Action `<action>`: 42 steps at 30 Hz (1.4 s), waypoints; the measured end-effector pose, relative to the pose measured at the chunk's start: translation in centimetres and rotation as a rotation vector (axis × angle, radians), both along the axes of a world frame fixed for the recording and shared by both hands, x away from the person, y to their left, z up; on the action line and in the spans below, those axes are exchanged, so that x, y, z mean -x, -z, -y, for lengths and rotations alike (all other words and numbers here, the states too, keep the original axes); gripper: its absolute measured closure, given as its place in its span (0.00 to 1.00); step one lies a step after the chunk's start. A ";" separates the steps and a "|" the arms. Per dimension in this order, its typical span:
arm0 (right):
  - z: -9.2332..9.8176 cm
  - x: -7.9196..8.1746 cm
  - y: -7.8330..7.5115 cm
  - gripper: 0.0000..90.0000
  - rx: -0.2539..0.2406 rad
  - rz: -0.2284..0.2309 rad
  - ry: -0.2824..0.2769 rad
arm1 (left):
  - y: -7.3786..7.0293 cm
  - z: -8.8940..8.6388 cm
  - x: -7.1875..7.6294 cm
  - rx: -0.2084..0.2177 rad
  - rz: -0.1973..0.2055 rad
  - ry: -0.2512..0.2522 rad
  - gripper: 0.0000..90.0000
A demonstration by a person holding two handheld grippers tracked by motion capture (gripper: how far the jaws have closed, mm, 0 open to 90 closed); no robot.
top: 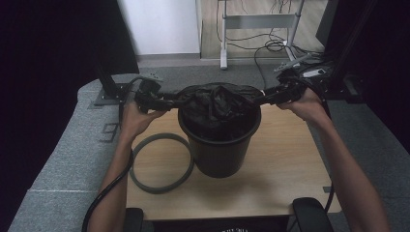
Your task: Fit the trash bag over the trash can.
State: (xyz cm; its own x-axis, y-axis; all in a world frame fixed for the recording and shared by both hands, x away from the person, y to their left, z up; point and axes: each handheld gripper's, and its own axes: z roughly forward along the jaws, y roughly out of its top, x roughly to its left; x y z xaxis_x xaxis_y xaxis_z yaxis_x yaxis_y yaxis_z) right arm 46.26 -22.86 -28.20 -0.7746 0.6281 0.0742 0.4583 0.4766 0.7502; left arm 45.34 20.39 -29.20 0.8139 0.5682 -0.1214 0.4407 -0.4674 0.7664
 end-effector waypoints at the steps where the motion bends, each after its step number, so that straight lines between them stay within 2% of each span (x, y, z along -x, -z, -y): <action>1: 0.1 0.3 0.0 0.71 0.007 0.004 -0.008 | 0.0 0.0 0.2 0.009 -0.002 0.009 0.57; 3: 0.1 0.7 0.0 0.80 0.024 0.000 -0.017 | -0.1 0.2 0.7 0.009 0.007 0.032 0.71; 4: 0.2 0.9 0.0 0.84 0.030 0.001 -0.018 | -0.2 0.4 1.0 -0.008 0.022 0.029 0.75; 6: 0.4 1.2 -0.1 0.88 0.031 -0.002 -0.021 | -0.5 0.5 1.3 -0.028 0.046 0.028 0.78; 7: 0.5 1.3 -0.1 0.89 0.033 -0.001 -0.021 | -0.7 0.4 1.4 -0.030 0.056 0.031 0.85; 8: 0.6 1.4 -0.1 0.90 0.037 0.000 -0.017 | -0.9 0.4 1.6 -0.053 0.072 0.025 0.92; 10: 0.9 1.5 -0.1 0.91 0.058 0.007 -0.006 | -0.9 0.3 1.7 -0.085 0.074 0.023 0.99; 12: 1.1 1.4 0.0 0.92 0.080 0.011 0.011 | -0.6 0.1 1.7 -0.111 0.079 0.011 1.00; 15: 1.4 1.1 0.4 0.92 0.103 0.011 0.040 | -0.4 -0.6 1.6 -0.122 0.087 -0.020 1.00; 19: 2.2 0.6 1.0 0.94 0.159 0.015 0.087 | -0.3 -2.1 1.3 -0.150 0.096 -0.086 1.00; 21: 2.8 0.3 1.4 0.95 0.164 0.001 0.102 | -0.1 -3.1 1.1 -0.137 0.081 -0.099 1.00; 24: 2.9 0.2 1.9 0.95 0.152 -0.011 0.086 | 0.1 -3.9 1.1 -0.085 0.049 -0.074 1.00; 25: 2.9 0.3 1.9 0.93 0.148 -0.010 0.086 | 0.1 -3.9 1.1 -0.080 0.047 -0.065 0.99; 28: 2.9 0.3 1.3 0.77 0.111 0.004 0.094 | -0.8 -4.1 1.1 -0.059 0.069 -0.080 0.76; 32: 2.7 0.1 -0.3 0.60 0.054 0.031 0.098 | -2.5 -3.9 0.4 -0.033 0.096 -0.107 0.56; 35: 2.4 -0.2 -1.0 0.53 0.032 0.037 0.099 | -3.2 -3.4 -0.6 -0.020 0.098 -0.131 0.48; 38: 2.0 -0.8 -0.9 0.49 0.011 0.021 0.099 | -3.1 -2.7 -1.6 -0.005 0.066 -0.123 0.41; 41: 1.4 -1.2 -0.5 0.50 -0.027 -0.013 0.075 | -2.2 -1.5 -2.6 -0.027 0.025 -0.092 0.40; 42: 1.2 -1.2 -0.3 0.55 -0.038 -0.028 0.058 | -2.0 -1.3 -2.8 -0.041 0.016 -0.086 0.42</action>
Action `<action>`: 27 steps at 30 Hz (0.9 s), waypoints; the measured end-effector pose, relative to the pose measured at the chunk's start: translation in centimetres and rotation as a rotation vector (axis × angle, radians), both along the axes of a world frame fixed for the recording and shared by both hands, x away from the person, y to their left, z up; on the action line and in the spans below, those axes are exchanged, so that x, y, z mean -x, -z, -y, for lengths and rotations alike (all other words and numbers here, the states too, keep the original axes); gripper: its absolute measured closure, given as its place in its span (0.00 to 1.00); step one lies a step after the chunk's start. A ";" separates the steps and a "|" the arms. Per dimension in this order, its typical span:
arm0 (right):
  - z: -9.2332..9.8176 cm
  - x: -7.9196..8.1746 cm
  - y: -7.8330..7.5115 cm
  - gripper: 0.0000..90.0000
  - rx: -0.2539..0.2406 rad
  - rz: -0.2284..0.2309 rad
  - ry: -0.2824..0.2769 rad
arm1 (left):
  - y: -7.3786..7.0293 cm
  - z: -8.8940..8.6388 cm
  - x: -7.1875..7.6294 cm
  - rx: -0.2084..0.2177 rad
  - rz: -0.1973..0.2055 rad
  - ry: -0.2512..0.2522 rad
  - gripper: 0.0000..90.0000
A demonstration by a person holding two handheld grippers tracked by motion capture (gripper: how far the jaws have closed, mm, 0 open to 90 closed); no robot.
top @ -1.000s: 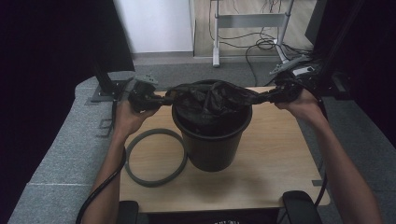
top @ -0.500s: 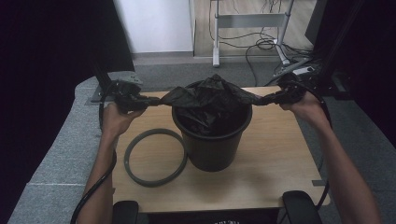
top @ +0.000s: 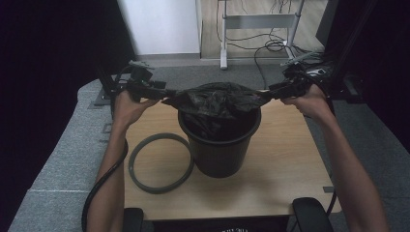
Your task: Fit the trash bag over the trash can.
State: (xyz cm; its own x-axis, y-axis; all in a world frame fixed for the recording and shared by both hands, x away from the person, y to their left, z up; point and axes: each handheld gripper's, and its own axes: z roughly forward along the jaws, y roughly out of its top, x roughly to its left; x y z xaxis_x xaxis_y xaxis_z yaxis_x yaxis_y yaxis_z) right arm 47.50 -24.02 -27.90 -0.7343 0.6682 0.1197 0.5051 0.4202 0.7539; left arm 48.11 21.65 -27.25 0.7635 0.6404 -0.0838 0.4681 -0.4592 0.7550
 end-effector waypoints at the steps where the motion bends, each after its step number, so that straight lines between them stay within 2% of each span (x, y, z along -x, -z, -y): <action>1: -0.2 0.0 0.1 0.61 0.001 -0.008 -0.017 | 0.3 0.4 -0.2 -0.016 -0.012 0.008 0.45; 3: -0.8 0.1 0.5 0.74 0.044 -0.008 -0.035 | 0.9 1.1 -0.4 -0.056 -0.026 0.026 0.56; 5: -1.2 0.2 0.6 0.87 0.086 0.001 -0.038 | 1.2 1.6 -0.5 -0.084 -0.028 0.018 0.71; 8: -1.5 0.0 0.7 0.94 0.128 0.028 0.001 | 1.4 2.2 -0.8 -0.137 -0.019 -0.015 0.91; 10: -1.8 -0.4 0.9 0.97 0.170 0.044 0.041 | 1.6 2.6 -1.2 -0.173 -0.012 -0.039 0.97; 13: -2.4 -1.4 1.3 0.98 0.216 0.062 0.079 | 2.1 3.2 -1.8 -0.199 -0.012 -0.060 0.99; 15: -2.8 -1.8 1.6 0.98 0.225 0.065 0.092 | 2.6 3.5 -2.2 -0.221 -0.008 -0.078 0.99; 19: -3.6 -2.9 2.4 0.98 0.264 0.069 0.129 | 3.4 3.8 -3.0 -0.219 -0.016 -0.102 0.99; 27: -4.0 -4.5 4.7 0.98 0.338 0.018 0.176 | 4.1 5.1 -3.5 -0.200 -0.019 -0.074 0.99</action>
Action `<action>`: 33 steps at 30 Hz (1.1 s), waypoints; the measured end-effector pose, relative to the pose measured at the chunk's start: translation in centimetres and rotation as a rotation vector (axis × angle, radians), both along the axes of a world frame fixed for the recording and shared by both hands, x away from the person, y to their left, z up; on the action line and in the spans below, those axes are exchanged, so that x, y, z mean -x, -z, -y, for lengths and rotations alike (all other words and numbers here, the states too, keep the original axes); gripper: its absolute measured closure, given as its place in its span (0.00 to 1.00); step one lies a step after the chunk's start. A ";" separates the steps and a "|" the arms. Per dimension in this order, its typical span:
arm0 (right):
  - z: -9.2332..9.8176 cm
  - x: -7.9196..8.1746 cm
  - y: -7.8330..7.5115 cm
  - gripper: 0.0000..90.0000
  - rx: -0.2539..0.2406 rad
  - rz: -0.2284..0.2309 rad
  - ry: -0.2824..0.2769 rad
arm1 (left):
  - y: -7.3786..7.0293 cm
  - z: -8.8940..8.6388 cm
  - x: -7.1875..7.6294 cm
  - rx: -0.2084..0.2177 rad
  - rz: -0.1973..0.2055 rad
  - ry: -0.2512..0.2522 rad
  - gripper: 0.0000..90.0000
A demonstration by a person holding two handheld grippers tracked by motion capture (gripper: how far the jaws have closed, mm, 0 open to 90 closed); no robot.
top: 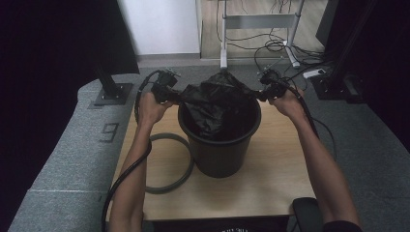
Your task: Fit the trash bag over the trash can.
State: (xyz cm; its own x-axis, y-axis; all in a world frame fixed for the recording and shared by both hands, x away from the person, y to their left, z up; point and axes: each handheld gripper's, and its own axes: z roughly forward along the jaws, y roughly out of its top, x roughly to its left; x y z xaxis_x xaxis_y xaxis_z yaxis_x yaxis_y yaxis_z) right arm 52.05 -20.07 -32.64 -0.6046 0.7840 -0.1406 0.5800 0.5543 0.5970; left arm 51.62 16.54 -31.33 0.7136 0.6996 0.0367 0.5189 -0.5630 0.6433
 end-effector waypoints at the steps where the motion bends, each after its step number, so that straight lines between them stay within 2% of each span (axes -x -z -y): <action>1: 0.0 -0.1 0.3 0.99 0.003 -0.010 0.006 | 0.1 0.2 0.0 -0.017 0.004 -0.004 0.99; 3: 0.0 -0.4 1.0 0.98 0.023 -0.033 0.014 | 0.5 0.5 -0.1 -0.073 -0.008 -0.012 0.99; 4: 0.0 -0.4 1.2 0.98 0.013 -0.034 0.009 | 0.7 0.4 -0.2 -0.092 -0.010 -0.015 1.00; 5: 0.0 -0.4 1.3 0.98 -0.002 -0.039 0.005 | 1.0 0.1 -0.2 -0.098 -0.023 -0.018 1.00; 8: 0.1 0.0 1.3 0.98 -0.042 -0.052 -0.033 | 1.5 -0.9 0.1 -0.078 -0.043 -0.010 0.99; 10: 0.2 0.4 1.1 0.98 -0.051 -0.060 -0.047 | 1.6 -1.8 0.5 -0.022 -0.044 0.010 0.97; 12: 0.7 0.9 0.8 0.92 -0.082 -0.079 -0.076 | 1.3 -2.5 0.8 0.045 -0.030 0.014 0.80; 13: 0.8 1.1 0.7 0.88 -0.090 -0.082 -0.083 | 1.0 -3.0 1.1 0.105 -0.016 0.023 0.74; 15: 1.4 1.4 0.4 0.79 -0.124 -0.082 -0.090 | 0.4 -3.7 1.4 0.158 0.007 0.035 0.66; 17: 2.0 1.8 -0.2 0.68 -0.161 -0.052 -0.086 | -0.3 -4.1 1.8 0.182 0.020 0.053 0.60; 18: 2.4 2.0 -0.6 0.66 -0.188 -0.029 -0.080 | -0.5 -4.2 1.9 0.188 0.024 0.055 0.58; 20: 2.8 2.2 -1.3 0.63 -0.234 -0.021 -0.088 | -0.9 -4.4 2.2 0.215 0.022 0.077 0.57; 22: 3.0 2.4 -1.9 0.63 -0.259 -0.017 -0.106 | -1.3 -4.6 2.5 0.231 0.021 0.096 0.56; 23: 3.0 2.6 -2.2 0.63 -0.265 -0.016 -0.124 | -1.5 -4.7 2.8 0.233 0.023 0.108 0.55; 25: 3.2 3.1 -2.9 0.61 -0.273 0.001 -0.134 | -2.0 -5.0 3.2 0.218 0.038 0.097 0.53; 26: 3.2 3.2 -3.2 0.60 -0.273 0.011 -0.134 | -2.2 -5.3 3.3 0.225 0.049 0.088 0.51; 28: 3.3 3.2 -3.8 0.56 -0.276 0.033 -0.128 | -2.8 -5.7 3.3 0.269 0.062 0.072 0.49; 29: 3.2 3.2 -4.0 0.55 -0.283 0.039 -0.128 | -3.1 -5.8 3.3 0.294 0.060 0.080 0.48; 31: 2.9 3.0 -4.4 0.49 -0.307 0.062 -0.141 | -3.5 -5.3 3.2 0.311 0.070 0.112 0.45; 33: 2.2 2.7 -4.7 0.44 -0.334 0.070 -0.162 | -3.6 -4.2 3.0 0.302 0.070 0.138 0.40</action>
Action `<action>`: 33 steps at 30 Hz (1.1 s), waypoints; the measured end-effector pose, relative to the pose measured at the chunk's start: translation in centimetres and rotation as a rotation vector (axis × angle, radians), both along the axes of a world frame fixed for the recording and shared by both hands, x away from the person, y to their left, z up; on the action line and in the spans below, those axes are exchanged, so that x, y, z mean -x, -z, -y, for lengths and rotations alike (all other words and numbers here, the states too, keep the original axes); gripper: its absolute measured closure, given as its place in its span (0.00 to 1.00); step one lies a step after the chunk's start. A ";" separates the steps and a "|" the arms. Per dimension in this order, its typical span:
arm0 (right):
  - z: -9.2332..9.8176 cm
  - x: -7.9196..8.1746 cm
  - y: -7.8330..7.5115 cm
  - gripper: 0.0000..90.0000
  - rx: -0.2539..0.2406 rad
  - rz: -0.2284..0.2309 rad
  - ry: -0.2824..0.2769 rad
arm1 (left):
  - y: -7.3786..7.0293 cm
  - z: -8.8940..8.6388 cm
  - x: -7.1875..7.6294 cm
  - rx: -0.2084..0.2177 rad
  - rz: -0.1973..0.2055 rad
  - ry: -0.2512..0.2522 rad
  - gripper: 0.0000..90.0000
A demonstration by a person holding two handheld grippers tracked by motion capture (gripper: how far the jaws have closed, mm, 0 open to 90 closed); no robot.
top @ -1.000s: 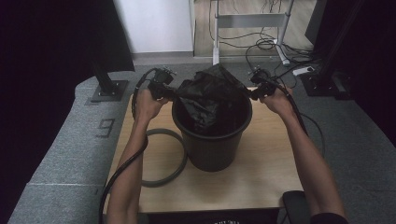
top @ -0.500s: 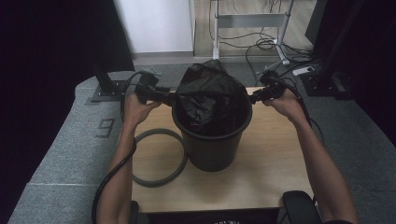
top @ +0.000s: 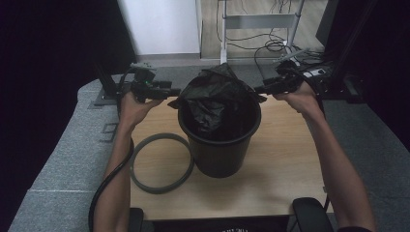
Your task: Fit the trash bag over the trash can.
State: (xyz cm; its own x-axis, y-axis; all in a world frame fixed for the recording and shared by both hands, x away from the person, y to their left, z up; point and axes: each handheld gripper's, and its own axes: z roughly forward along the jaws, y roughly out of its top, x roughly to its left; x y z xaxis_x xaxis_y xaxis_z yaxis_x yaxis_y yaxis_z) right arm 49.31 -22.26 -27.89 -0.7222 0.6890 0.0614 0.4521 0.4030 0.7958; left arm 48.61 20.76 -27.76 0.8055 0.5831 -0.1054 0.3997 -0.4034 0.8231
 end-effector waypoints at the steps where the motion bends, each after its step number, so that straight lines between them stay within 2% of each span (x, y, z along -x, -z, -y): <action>1: -0.4 -0.1 -0.1 0.42 -0.003 0.002 -0.009 | 0.0 0.4 -0.1 -0.008 0.002 0.004 0.38; 3: -1.2 -0.4 0.0 0.42 0.002 0.000 -0.027 | 0.1 1.7 -0.7 -0.024 0.000 0.021 0.37; 4: -1.5 -0.5 0.1 0.45 0.007 0.002 -0.032 | 0.1 2.2 -0.9 -0.032 0.000 0.018 0.36; 7: -2.2 -0.7 0.4 0.64 0.024 -0.021 -0.044 | 0.3 3.6 -1.8 -0.049 -0.015 0.019 0.38; 8: -2.5 -0.7 0.6 0.74 0.038 -0.032 -0.052 | 0.4 4.0 -2.1 -0.060 -0.023 0.019 0.39; 10: -2.8 -0.5 0.8 0.85 0.047 -0.040 -0.078 | 0.5 4.5 -2.3 -0.095 -0.033 0.017 0.50; 13: -3.0 0.2 0.5 0.90 0.073 0.004 -0.078 | 0.6 4.8 -1.9 -0.136 -0.021 0.017 0.73; 14: -2.9 0.5 0.3 0.97 0.072 0.014 -0.077 | 0.4 4.8 -1.6 -0.145 -0.008 0.009 0.80; 16: -2.4 1.2 -0.3 0.97 0.062 0.035 -0.083 | 0.1 4.4 -0.9 -0.131 0.006 0.016 0.89; 20: -1.4 2.8 -0.4 0.98 0.068 0.034 -0.096 | -0.6 3.2 0.7 -0.120 0.020 0.032 0.97; 23: -0.6 4.0 -0.1 0.98 0.081 0.031 -0.105 | -0.7 2.3 2.1 -0.114 0.025 0.054 0.98; 28: 1.0 5.6 0.8 0.98 0.095 0.007 -0.103 | -0.1 0.6 4.7 -0.113 0.016 0.092 0.99; 33: 2.3 6.4 2.1 0.98 0.093 -0.027 -0.110 | 1.0 -1.0 6.4 -0.105 -0.017 0.120 1.00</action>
